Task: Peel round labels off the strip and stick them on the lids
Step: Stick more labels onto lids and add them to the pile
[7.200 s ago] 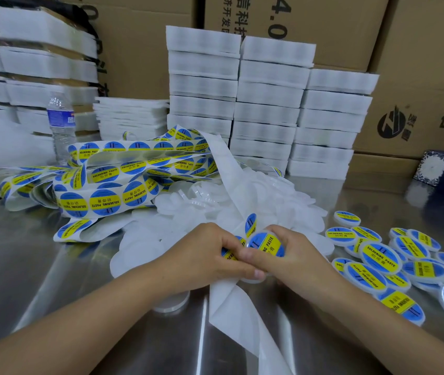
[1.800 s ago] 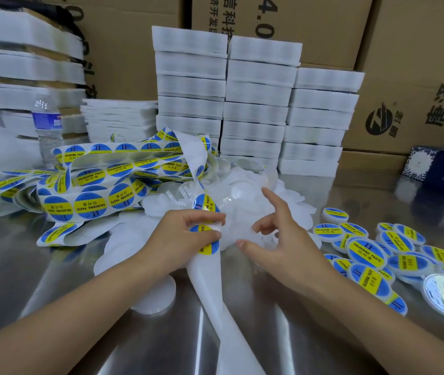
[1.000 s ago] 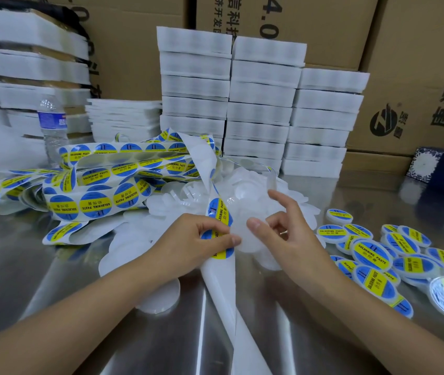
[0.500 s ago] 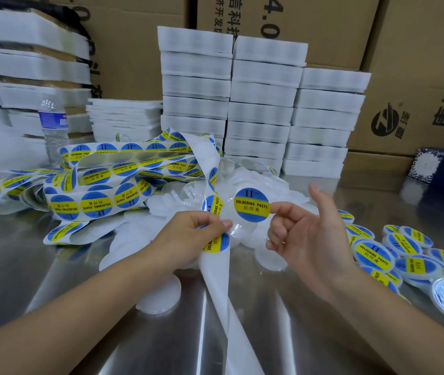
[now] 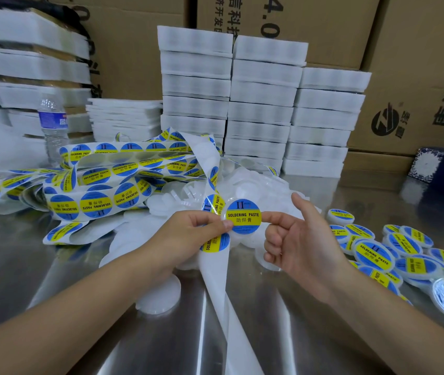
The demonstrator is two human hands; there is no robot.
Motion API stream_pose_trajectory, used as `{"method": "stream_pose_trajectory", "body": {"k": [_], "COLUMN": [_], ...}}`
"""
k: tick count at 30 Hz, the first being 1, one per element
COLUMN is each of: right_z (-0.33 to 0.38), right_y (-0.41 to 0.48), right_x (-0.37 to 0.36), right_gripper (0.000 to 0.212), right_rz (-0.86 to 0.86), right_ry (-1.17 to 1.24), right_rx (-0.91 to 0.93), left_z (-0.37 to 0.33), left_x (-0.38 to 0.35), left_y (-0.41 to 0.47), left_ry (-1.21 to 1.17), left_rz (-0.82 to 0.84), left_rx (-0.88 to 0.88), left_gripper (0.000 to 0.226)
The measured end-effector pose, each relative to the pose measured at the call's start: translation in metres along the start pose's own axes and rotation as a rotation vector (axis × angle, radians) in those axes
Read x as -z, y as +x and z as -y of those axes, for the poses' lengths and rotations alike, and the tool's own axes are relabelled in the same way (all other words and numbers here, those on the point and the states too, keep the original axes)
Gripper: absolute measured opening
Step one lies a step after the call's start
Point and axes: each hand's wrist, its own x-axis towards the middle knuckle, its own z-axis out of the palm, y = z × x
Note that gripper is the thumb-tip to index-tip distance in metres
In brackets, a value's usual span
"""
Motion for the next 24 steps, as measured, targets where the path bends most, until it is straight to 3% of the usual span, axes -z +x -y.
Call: {"method": "stream_pose_trajectory", "body": {"k": [13,24], "right_z": [-0.0016,0.0008], "right_y": [0.0006,-0.0017], "right_x": [0.0005,-0.003], "right_gripper": [0.063,0.06], "right_rz": [0.017,-0.025], "right_ry": [-0.048,-0.095], "right_rx": [-0.019,-0.017], "left_z": [0.0003,-0.001], "left_x": [0.0,-0.0004], "left_y": [-0.0004,0.0001], "left_ry": [0.0,-0.009], "left_rz": [-0.014,-0.038], "left_rx": [-0.002,-0.03], "left_gripper": [0.018,0.025]}}
